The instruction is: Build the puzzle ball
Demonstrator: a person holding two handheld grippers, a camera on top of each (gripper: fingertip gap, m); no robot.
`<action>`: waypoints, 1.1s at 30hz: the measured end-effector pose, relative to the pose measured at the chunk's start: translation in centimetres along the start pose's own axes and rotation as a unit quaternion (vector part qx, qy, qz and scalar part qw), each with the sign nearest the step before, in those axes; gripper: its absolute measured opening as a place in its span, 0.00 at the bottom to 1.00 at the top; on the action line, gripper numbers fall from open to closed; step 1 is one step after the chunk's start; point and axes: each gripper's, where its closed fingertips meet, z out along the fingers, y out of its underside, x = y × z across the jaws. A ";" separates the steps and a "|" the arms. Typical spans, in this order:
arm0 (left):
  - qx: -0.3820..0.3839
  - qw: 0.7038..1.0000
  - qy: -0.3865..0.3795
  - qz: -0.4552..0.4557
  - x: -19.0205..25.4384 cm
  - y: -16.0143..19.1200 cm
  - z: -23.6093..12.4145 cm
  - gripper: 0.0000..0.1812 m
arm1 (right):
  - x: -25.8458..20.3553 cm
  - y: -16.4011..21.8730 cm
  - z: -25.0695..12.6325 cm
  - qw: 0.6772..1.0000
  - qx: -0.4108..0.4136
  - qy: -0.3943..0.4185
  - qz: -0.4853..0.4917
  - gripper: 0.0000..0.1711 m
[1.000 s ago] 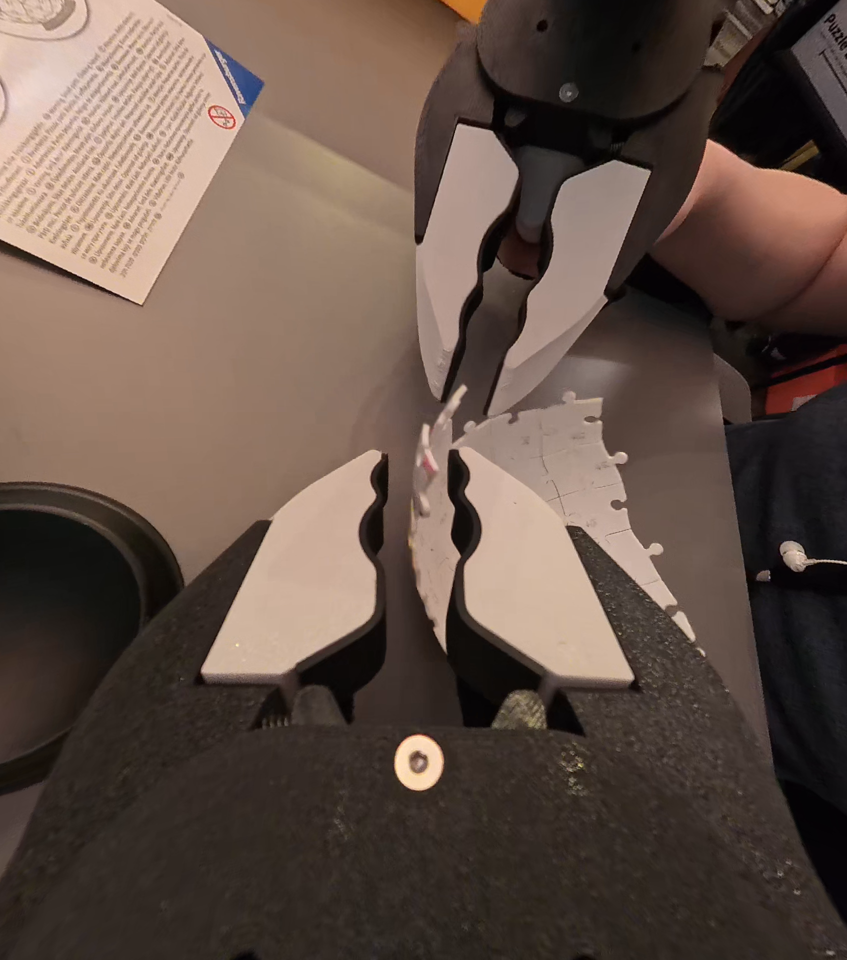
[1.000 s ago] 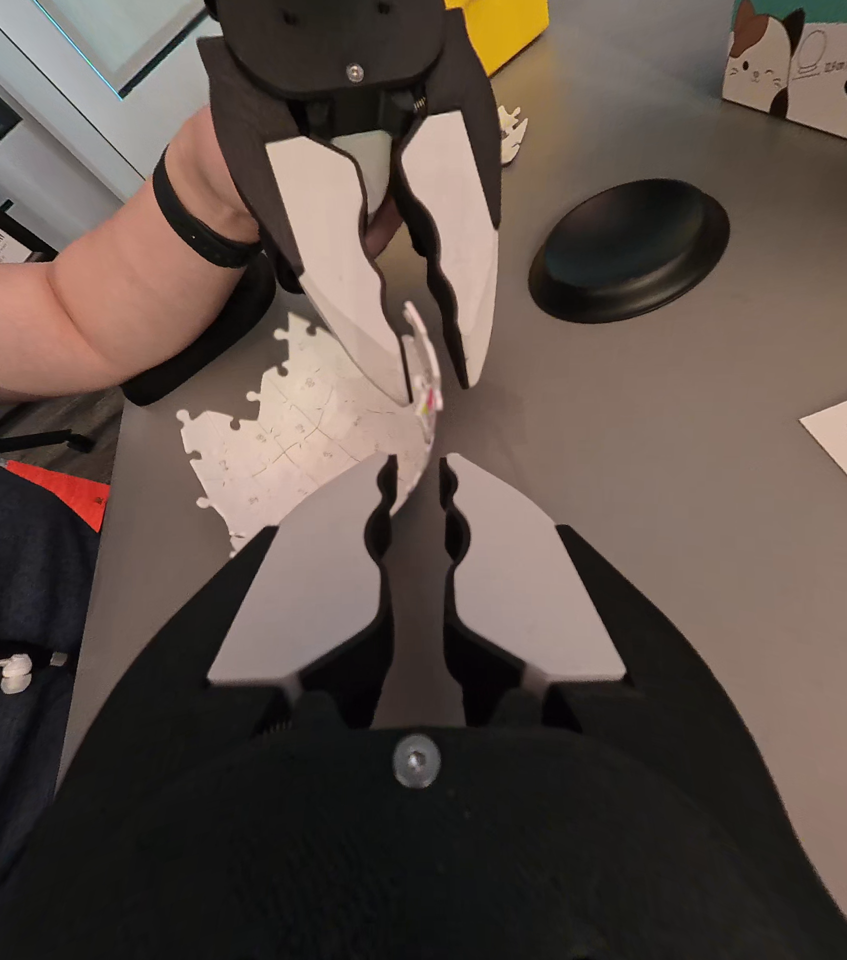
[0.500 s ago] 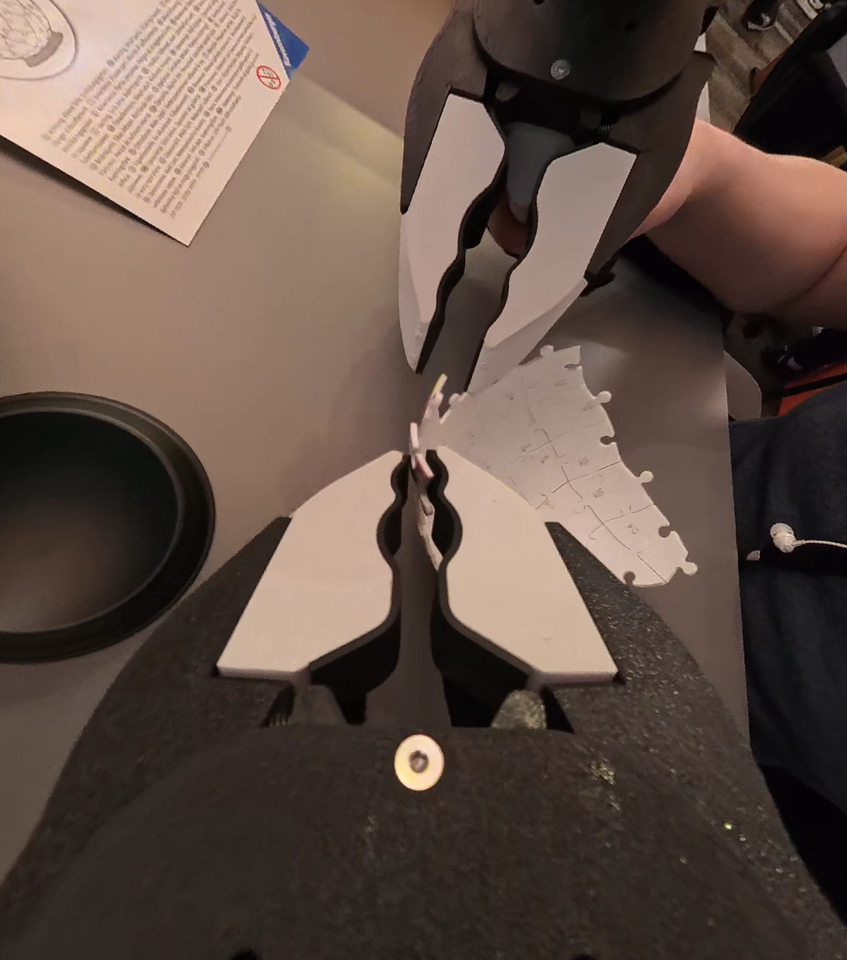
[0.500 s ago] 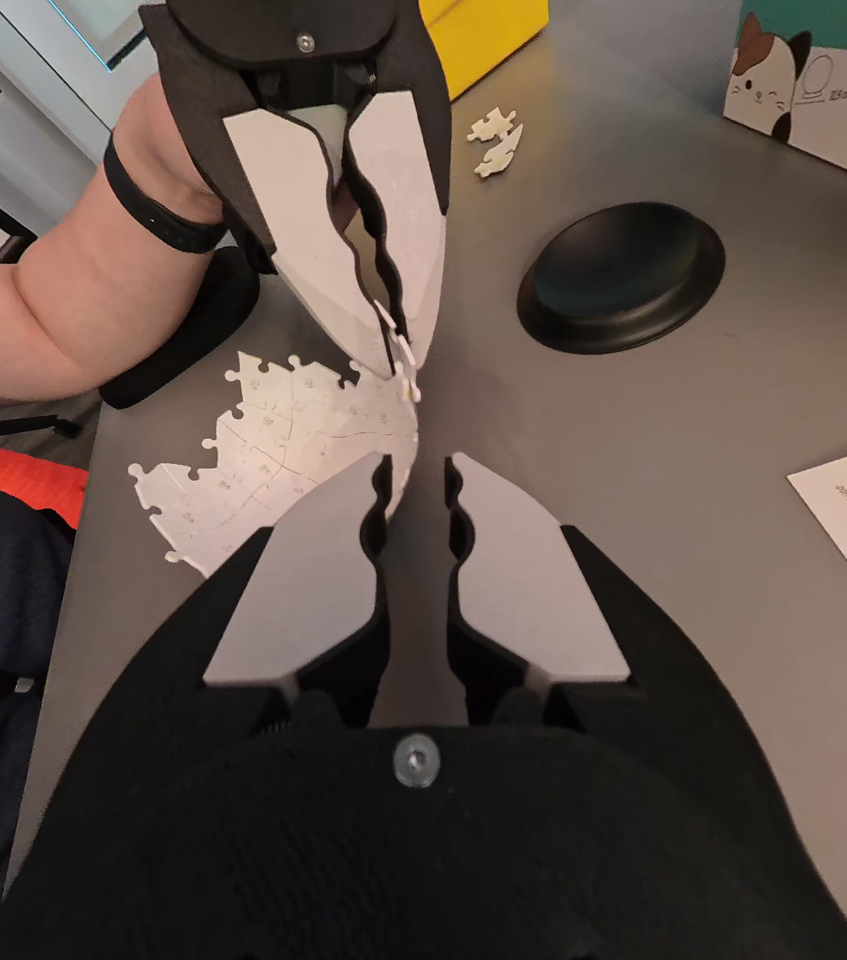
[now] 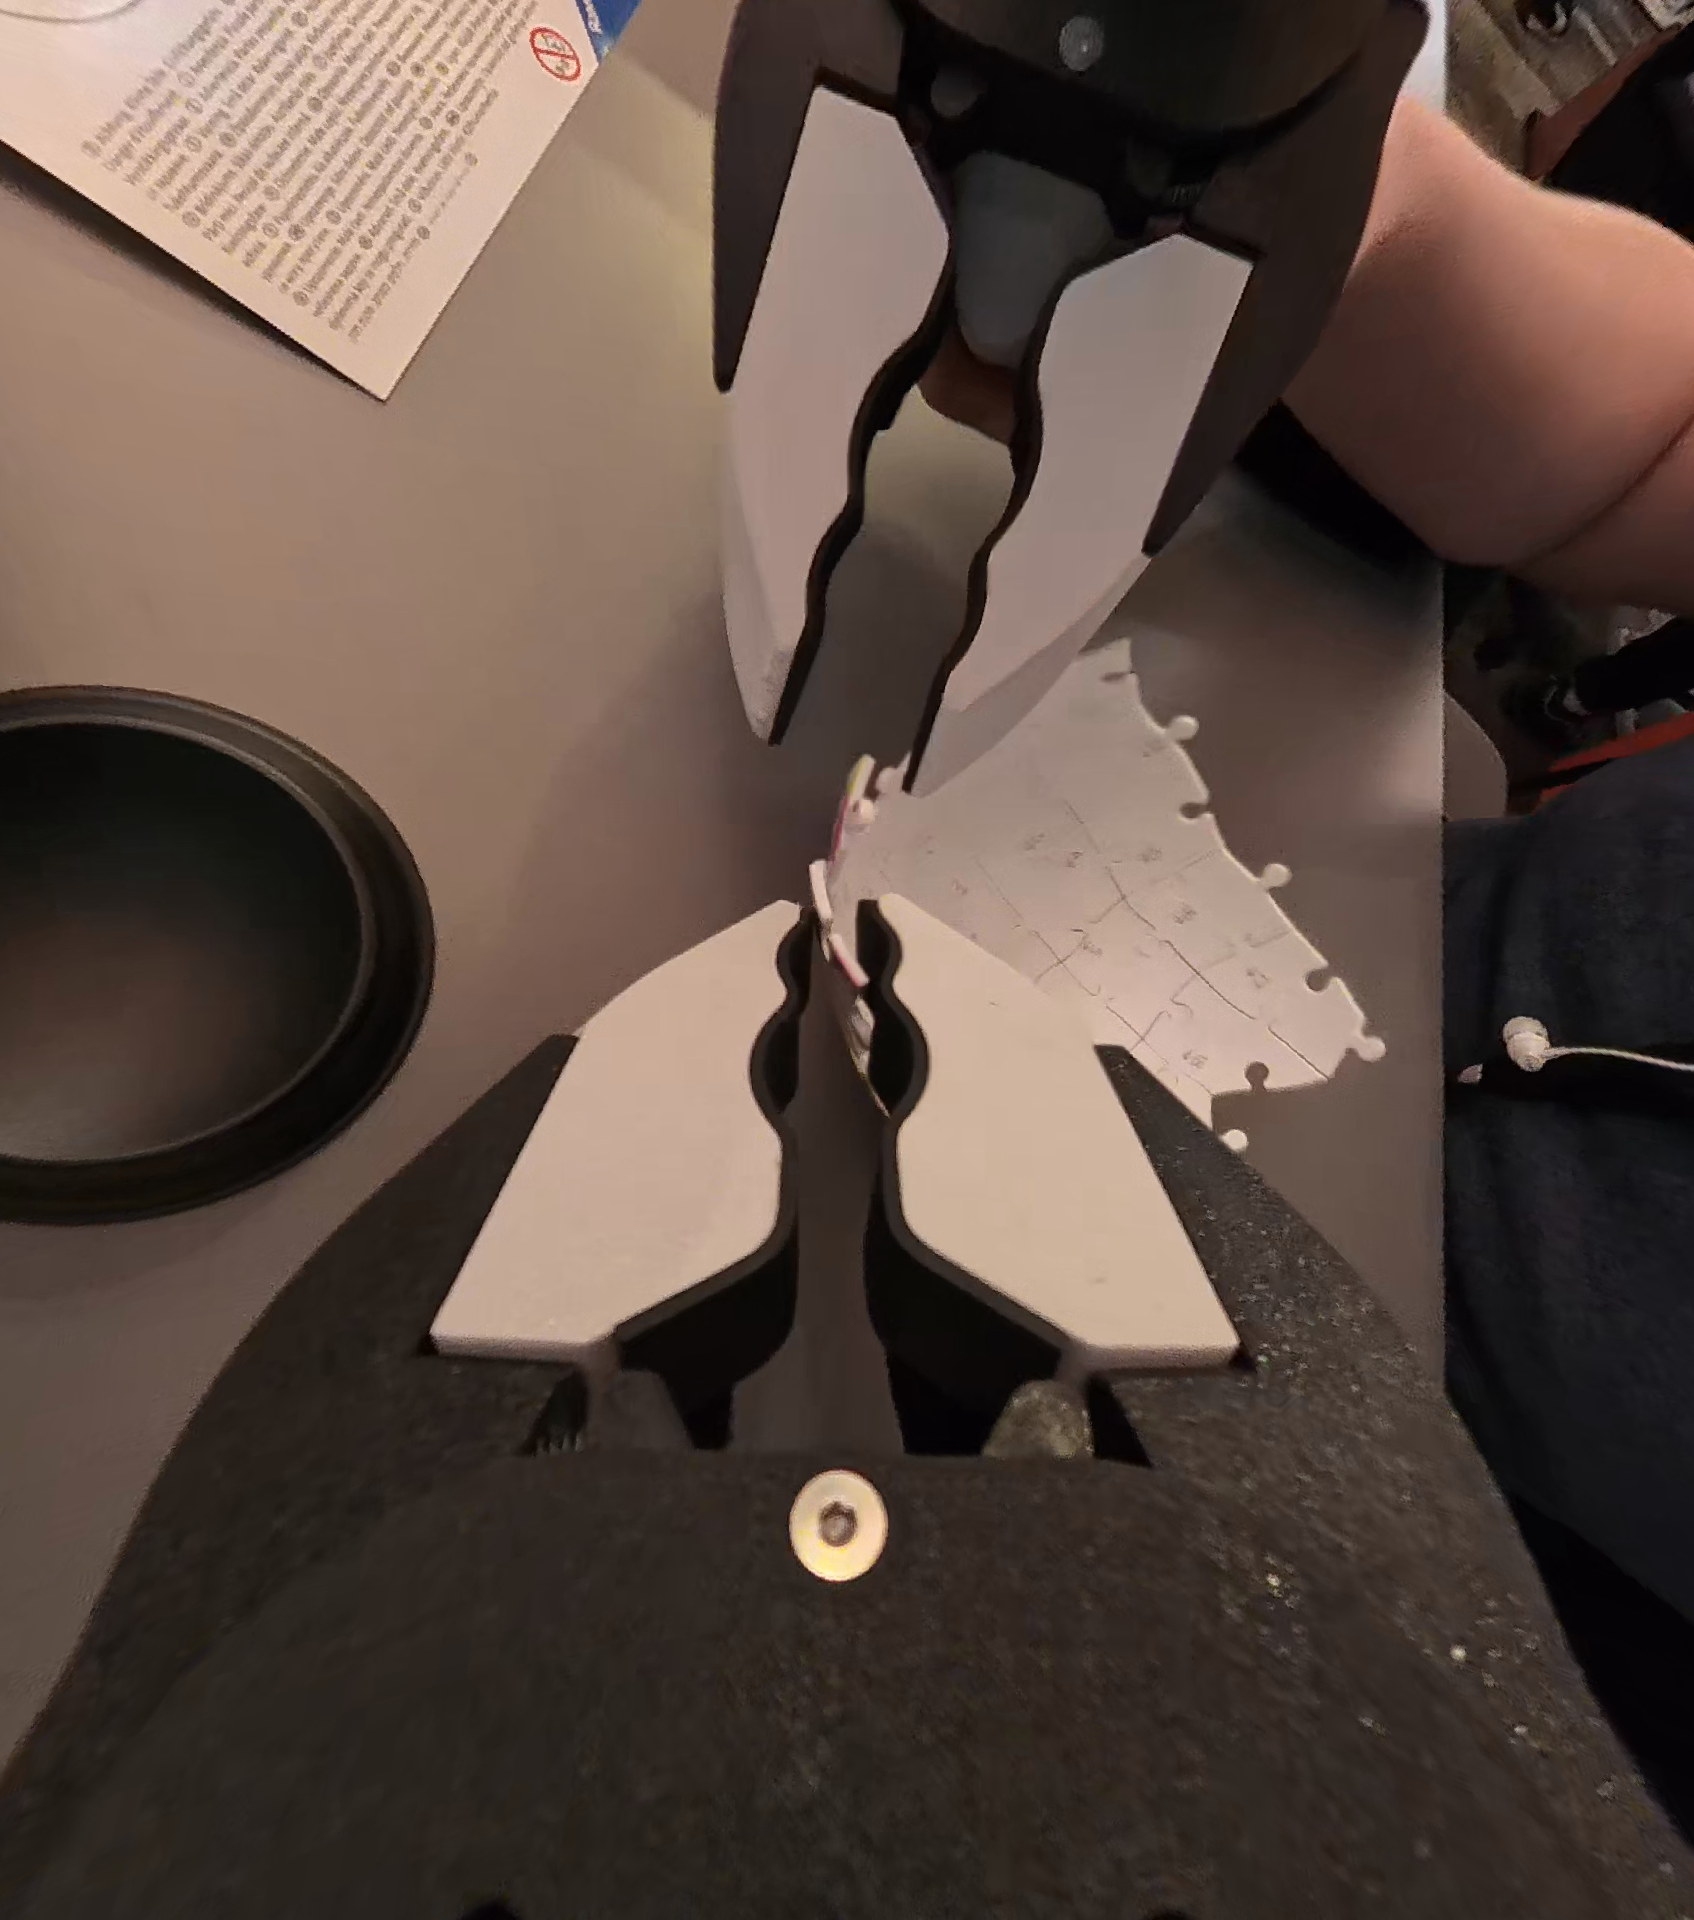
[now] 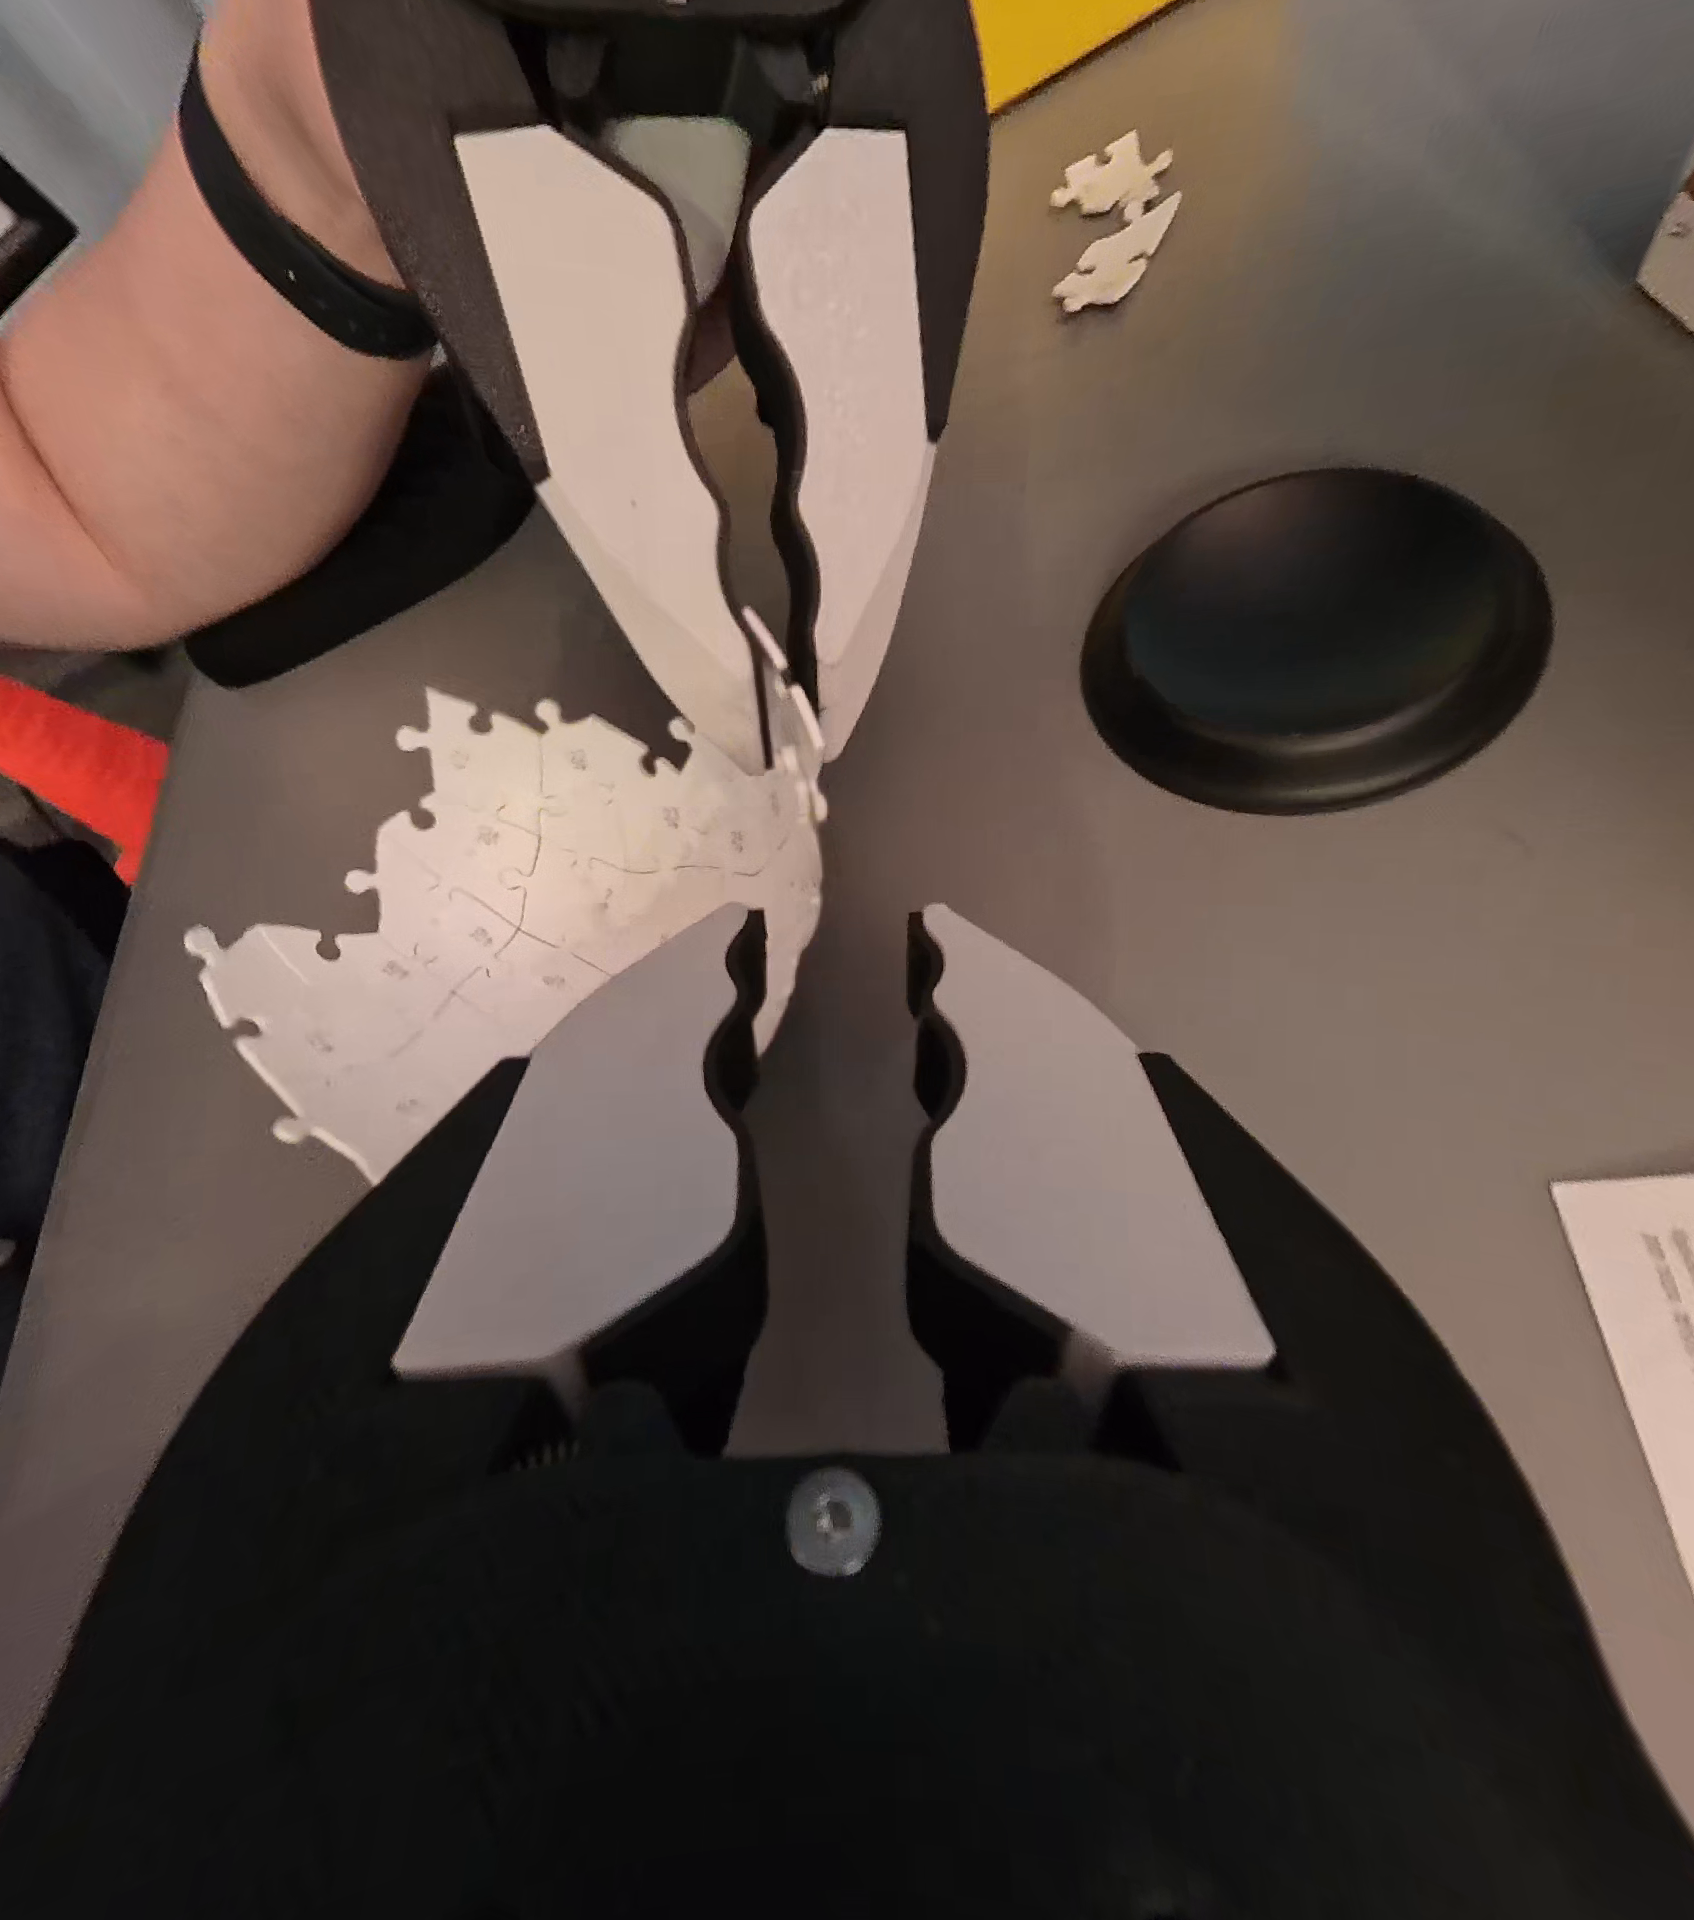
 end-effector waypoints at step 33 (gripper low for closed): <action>0.000 1.000 0.004 0.009 0.6 -0.5 0.6 0.07 | -1.0 1.9 1.9 0.987 -0.121 -0.084 0.060 0.02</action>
